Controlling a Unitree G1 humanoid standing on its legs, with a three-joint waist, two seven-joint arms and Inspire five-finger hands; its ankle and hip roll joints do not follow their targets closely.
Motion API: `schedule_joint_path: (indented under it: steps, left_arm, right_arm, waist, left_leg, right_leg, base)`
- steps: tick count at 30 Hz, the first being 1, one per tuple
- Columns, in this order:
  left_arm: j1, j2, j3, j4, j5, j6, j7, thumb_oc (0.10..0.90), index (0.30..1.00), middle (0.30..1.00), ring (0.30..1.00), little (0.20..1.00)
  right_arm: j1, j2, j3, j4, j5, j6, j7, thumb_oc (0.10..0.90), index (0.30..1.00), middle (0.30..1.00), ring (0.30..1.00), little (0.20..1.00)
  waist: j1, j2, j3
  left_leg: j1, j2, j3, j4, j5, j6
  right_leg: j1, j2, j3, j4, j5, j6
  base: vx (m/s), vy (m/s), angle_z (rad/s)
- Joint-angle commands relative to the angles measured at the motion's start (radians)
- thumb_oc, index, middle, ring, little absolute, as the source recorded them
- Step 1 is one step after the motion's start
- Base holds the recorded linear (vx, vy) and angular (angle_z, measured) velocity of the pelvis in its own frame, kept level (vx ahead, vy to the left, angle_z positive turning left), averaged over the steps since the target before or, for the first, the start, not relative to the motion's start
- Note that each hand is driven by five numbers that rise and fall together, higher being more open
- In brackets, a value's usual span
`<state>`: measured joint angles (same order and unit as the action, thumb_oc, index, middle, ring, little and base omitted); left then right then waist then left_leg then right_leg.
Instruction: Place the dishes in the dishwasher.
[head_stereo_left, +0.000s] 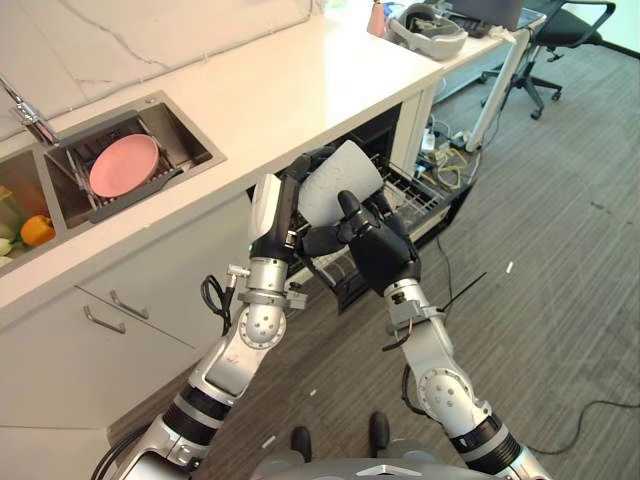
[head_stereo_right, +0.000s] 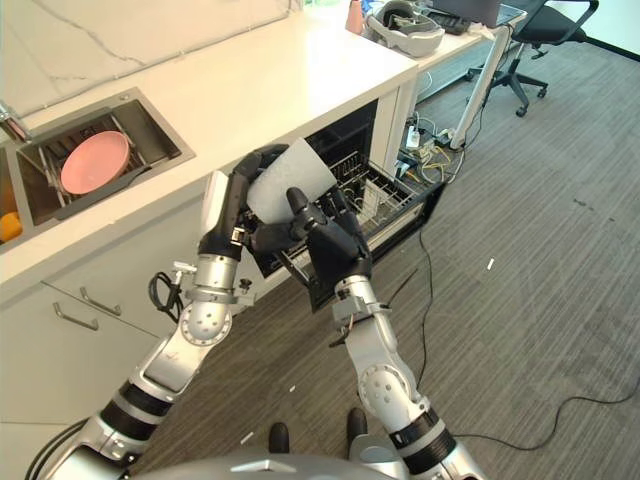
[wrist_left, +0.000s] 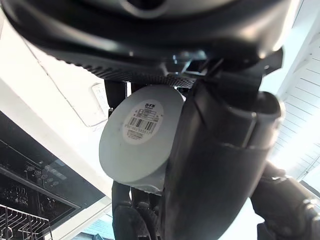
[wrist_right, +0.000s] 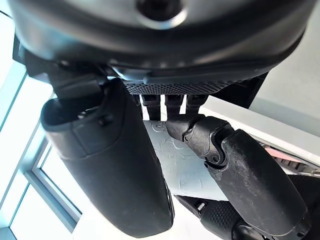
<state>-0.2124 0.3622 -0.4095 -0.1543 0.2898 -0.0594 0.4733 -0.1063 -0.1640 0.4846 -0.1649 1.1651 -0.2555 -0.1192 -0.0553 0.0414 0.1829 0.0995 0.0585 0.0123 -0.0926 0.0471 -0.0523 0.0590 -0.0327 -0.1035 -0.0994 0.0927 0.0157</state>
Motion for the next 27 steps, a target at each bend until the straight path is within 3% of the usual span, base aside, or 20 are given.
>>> schedule_joint_path:
  steps: [1, 12, 13, 14, 15, 16, 17, 18, 19, 21, 23, 27]
  left_arm:
    - [-0.162, 0.028, -0.04, -0.019, 0.077, -0.084, 0.023, 0.4, 0.3, 0.3, 0.3, 0.3]
    - [-0.196, 0.053, -0.158, 0.003, 0.15, -0.118, -0.058, 0.4, 0.3, 0.3, 0.3, 0.3]
    - [-0.289, 0.065, -0.136, -0.035, 0.106, -0.138, -0.061, 0.4, 0.3, 0.3, 0.3, 0.3]
    - [-0.291, 0.065, -0.134, -0.037, 0.103, -0.137, -0.064, 0.4, 0.3, 0.3, 0.3, 0.3]
    - [-0.329, 0.049, -0.181, -0.074, 0.112, -0.135, -0.107, 0.4, 0.3, 0.3, 0.3, 0.3]
    - [-0.331, 0.048, -0.182, -0.074, 0.111, -0.134, -0.108, 0.4, 0.3, 0.3, 0.3, 0.3]
    - [-0.329, 0.052, -0.206, -0.095, 0.112, -0.156, -0.14, 0.4, 0.3, 0.3, 0.3, 0.3]
    - [-0.33, 0.053, -0.207, -0.096, 0.111, -0.156, -0.141, 0.4, 0.3, 0.3, 0.3, 0.3]
    - [-0.246, 0.128, -0.171, -0.186, 0.102, -0.191, -0.209, 0.4, 0.3, 0.3, 0.3, 0.3]
    - [-0.209, 0.173, -0.145, -0.197, 0.059, -0.191, -0.207, 0.4, 0.3, 0.3, 0.3, 0.3]
    - [-0.167, 0.217, -0.06, -0.245, -0.003, -0.194, -0.2, 0.4, 0.3, 0.3, 0.3, 0.3]
    - [-0.112, 0.157, -0.071, -0.189, -0.058, -0.186, -0.21, 0.4, 0.3, 0.3, 0.3, 0.3]
  right_arm:
    - [-0.054, 0.058, 0.003, -0.138, 0.019, -0.058, 0.087, 0.8, 0.9, 0.9, 0.9, 0.9]
    - [-0.121, 0.063, 0.009, -0.145, 0.053, -0.074, 0.115, 0.8, 0.9, 0.9, 0.9, 0.9]
    - [-0.146, 0.051, 0.016, -0.157, 0.078, -0.093, 0.139, 0.8, 0.9, 0.9, 0.9, 0.9]
    - [-0.148, 0.049, 0.015, -0.158, 0.079, -0.093, 0.139, 0.8, 0.9, 0.9, 0.9, 0.9]
    - [-0.159, 0.025, 0.0, -0.181, 0.073, -0.069, 0.16, 0.8, 0.9, 0.9, 0.9, 0.9]
    - [-0.16, 0.024, -0.002, -0.181, 0.073, -0.068, 0.16, 0.695, 0.742, 0.742, 0.742, 0.742]
    - [-0.17, 0.015, -0.024, -0.185, 0.045, -0.076, 0.165, 0.4, 0.3, 0.3, 0.3, 0.3]
    - [-0.17, 0.015, -0.025, -0.185, 0.044, -0.076, 0.165, 0.4, 0.3, 0.3, 0.3, 0.3]
    - [-0.163, 0.001, -0.073, -0.225, 0.026, -0.081, 0.156, 0.4, 0.3, 0.3, 0.3, 0.3]
    - [-0.159, 0.027, -0.081, -0.189, 0.014, -0.096, 0.153, 0.4, 0.3, 0.3, 0.3, 0.3]
    - [-0.151, 0.031, -0.078, -0.179, 0.034, -0.097, 0.154, 0.4, 0.3, 0.3, 0.3, 0.3]
    - [-0.159, 0.032, -0.073, -0.157, 0.044, -0.078, 0.189, 0.4, 0.3, 0.3, 0.3, 0.3]
  waist:
    - [0.001, -0.038, -0.093]
    - [0.005, -0.037, -0.094]
    - [0.005, -0.042, -0.1]
    - [0.005, -0.041, -0.098]
    - [0.0, -0.042, -0.101]
    - [0.001, -0.041, -0.1]
    - [0.001, -0.04, -0.101]
    - [0.002, -0.04, -0.101]
    - [0.01, -0.034, -0.1]
    - [0.021, -0.032, -0.101]
    - [0.024, -0.036, -0.102]
    - [0.033, -0.044, -0.103]
  left_leg:
    - [0.021, 0.032, 0.031, 0.005, -0.084, -0.045]
    - [0.011, 0.036, 0.021, 0.005, -0.077, -0.048]
    - [0.008, 0.038, 0.017, 0.005, -0.076, -0.05]
    - [0.008, 0.038, 0.017, 0.005, -0.076, -0.05]
    - [0.006, 0.04, 0.016, 0.005, -0.075, -0.051]
    - [0.006, 0.04, 0.016, 0.005, -0.075, -0.051]
    - [0.005, 0.04, 0.014, 0.005, -0.076, -0.051]
    - [0.005, 0.041, 0.014, 0.005, -0.076, -0.051]
    - [0.003, 0.04, 0.014, 0.005, -0.073, -0.05]
    - [0.003, 0.039, 0.012, 0.005, -0.075, -0.05]
    - [0.003, 0.037, 0.013, 0.005, -0.073, -0.051]
    - [0.002, 0.037, 0.007, 0.005, -0.068, -0.052]
  right_leg:
    - [0.093, -0.1, -0.024, 0.012, -0.151, 0.108]
    - [0.087, -0.094, -0.033, 0.012, -0.151, 0.106]
    - [0.086, -0.094, -0.036, 0.012, -0.15, 0.106]
    - [0.086, -0.094, -0.036, 0.012, -0.15, 0.106]
    - [0.086, -0.092, -0.037, 0.012, -0.15, 0.106]
    - [0.086, -0.092, -0.037, 0.012, -0.15, 0.106]
    - [0.085, -0.091, -0.038, 0.012, -0.151, 0.106]
    - [0.085, -0.091, -0.038, 0.012, -0.15, 0.106]
    - [0.083, -0.09, -0.037, 0.012, -0.149, 0.106]
    - [0.084, -0.089, -0.04, 0.012, -0.15, 0.106]
    - [0.084, -0.089, -0.041, 0.012, -0.151, 0.107]
    - [0.088, -0.088, -0.047, 0.012, -0.151, 0.103]
  base:
    - [0.0, 0.0, 0.0]
    - [0.0, -0.002, 0.0]
    - [-0.02, -0.022, 0.06]
    - [-0.02, -0.027, 0.14]
    - [-0.01, -0.008, 0.16]
    - [-0.02, -0.011, 0.14]
    - [-0.02, -0.003, 0.06]
    - [-0.03, 0.005, 0.02]
    - [-0.02, 0.012, -0.06]
    - [-0.01, 0.006, -0.02]
    - [0.0, 0.0, 0.0]
    - [0.0, -0.003, 0.01]
